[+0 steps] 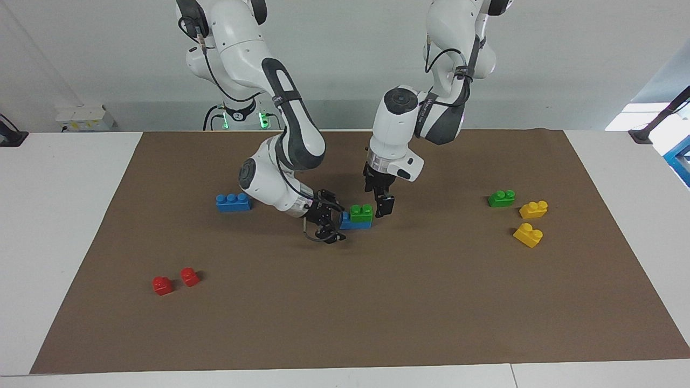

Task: Remove green block with left arm and hold with right
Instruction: 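Grasp the green brick with the left gripper while the right gripper grasps blue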

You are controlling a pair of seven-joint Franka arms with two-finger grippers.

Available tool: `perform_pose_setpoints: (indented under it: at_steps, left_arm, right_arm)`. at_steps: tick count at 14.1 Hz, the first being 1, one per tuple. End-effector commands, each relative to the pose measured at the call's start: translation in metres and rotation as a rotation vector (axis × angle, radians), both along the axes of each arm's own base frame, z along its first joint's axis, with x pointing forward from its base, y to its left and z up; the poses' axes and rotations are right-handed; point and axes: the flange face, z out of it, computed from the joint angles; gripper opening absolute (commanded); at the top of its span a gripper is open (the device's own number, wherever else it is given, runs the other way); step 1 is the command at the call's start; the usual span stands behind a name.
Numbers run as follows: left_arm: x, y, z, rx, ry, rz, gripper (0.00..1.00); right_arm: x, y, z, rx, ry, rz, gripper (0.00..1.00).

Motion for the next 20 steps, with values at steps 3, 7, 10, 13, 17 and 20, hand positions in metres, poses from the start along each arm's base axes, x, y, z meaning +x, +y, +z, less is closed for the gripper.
perform_pose_setpoints:
  at_steps: [3, 7, 10, 13, 17, 20]
  left_arm:
    - [-0.003, -0.01, -0.014, 0.02, -0.03, 0.013, 1.0]
    - [-0.003, -0.011, -0.022, 0.022, -0.027, 0.019, 1.0]
    - [-0.002, -0.012, -0.023, 0.021, -0.033, 0.029, 1.0]
    - [-0.005, -0.015, -0.023, 0.02, -0.032, 0.032, 1.0]
    - [-0.003, -0.015, -0.023, 0.011, -0.043, 0.035, 1.0]
    - [0.003, -0.012, -0.033, 0.023, -0.062, 0.03, 0.97]
  right_arm:
    - [0.001, -0.001, -0.004, 0.016, -0.029, -0.034, 0.81]
    - [0.0, 0.001, -0.005, 0.018, -0.035, -0.057, 0.43]
    - [0.0, 0.001, -0.005, 0.028, -0.032, -0.065, 0.0]
    - [0.001, 0.001, -0.004, 0.028, -0.035, -0.066, 0.0]
    - [0.003, 0.001, -0.003, 0.028, -0.034, -0.074, 0.0]
    - [0.002, 0.001, -0.005, 0.029, -0.009, -0.103, 0.0]
